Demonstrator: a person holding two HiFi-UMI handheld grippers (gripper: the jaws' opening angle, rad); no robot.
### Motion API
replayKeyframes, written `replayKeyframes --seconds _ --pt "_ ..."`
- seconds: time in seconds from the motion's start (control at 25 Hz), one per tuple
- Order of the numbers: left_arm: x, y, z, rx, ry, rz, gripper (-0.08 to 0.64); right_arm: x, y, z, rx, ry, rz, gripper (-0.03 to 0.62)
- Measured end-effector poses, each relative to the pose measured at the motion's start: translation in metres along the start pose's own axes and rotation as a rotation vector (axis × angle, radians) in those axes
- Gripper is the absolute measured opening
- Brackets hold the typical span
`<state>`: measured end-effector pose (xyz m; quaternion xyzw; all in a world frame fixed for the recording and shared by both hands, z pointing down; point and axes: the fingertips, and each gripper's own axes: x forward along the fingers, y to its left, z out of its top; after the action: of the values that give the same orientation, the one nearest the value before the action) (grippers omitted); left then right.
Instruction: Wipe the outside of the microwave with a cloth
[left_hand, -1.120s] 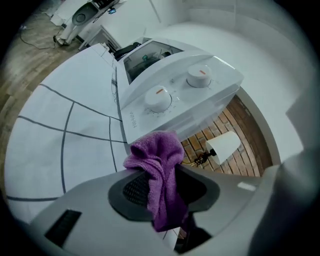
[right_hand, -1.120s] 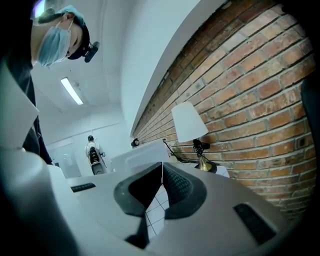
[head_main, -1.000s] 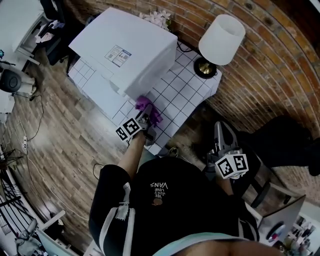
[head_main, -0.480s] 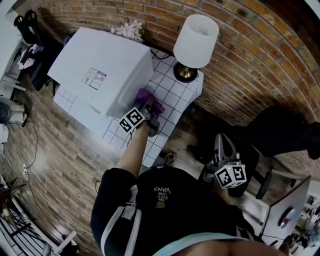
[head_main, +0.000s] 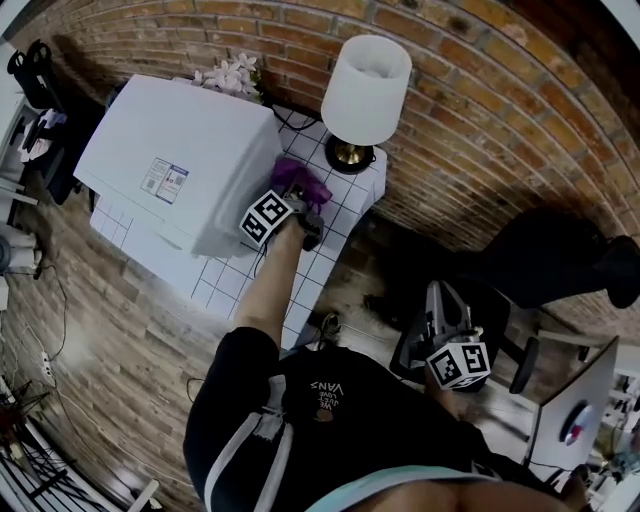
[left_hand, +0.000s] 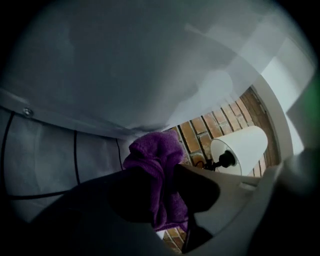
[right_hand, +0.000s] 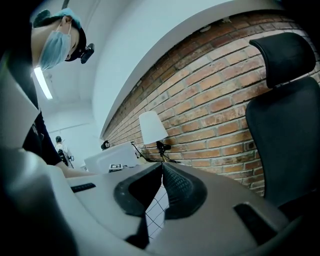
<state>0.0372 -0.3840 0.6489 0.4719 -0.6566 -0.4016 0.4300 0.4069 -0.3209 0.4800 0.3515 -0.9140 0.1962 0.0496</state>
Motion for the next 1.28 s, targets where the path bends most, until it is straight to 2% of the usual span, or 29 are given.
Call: replayKeyframes --seconds 0.24,0.56,0.92,1.04,1.28 --pt "0.013 -0.002 -0.001 0.018 0.018 0.006 0.141 -0.005 -0.007 -0.004 -0.001 0.005 -0.021 0.005" --pt "-0.017 -0.035 -0.013 0.083 0.039 -0.081 0.141 0.001 0.004 0.001 -0.011 -0.013 0.045 0.005" --pt "-0.127 -0.064 -0.016 0.226 -0.028 -0.099 0.141 0.022 0.051 0.006 -0.045 0.003 0.262 0.005" --pt "-0.169 -0.07 -0.017 0.301 -0.01 -0.105 0.141 0.026 0.08 0.011 -0.079 -0.015 0.336 0.005" --pt "-0.249 -0.1 0.006 0.444 -0.042 -0.177 0.141 0.02 0.138 0.022 -0.124 -0.073 0.387 0.005"
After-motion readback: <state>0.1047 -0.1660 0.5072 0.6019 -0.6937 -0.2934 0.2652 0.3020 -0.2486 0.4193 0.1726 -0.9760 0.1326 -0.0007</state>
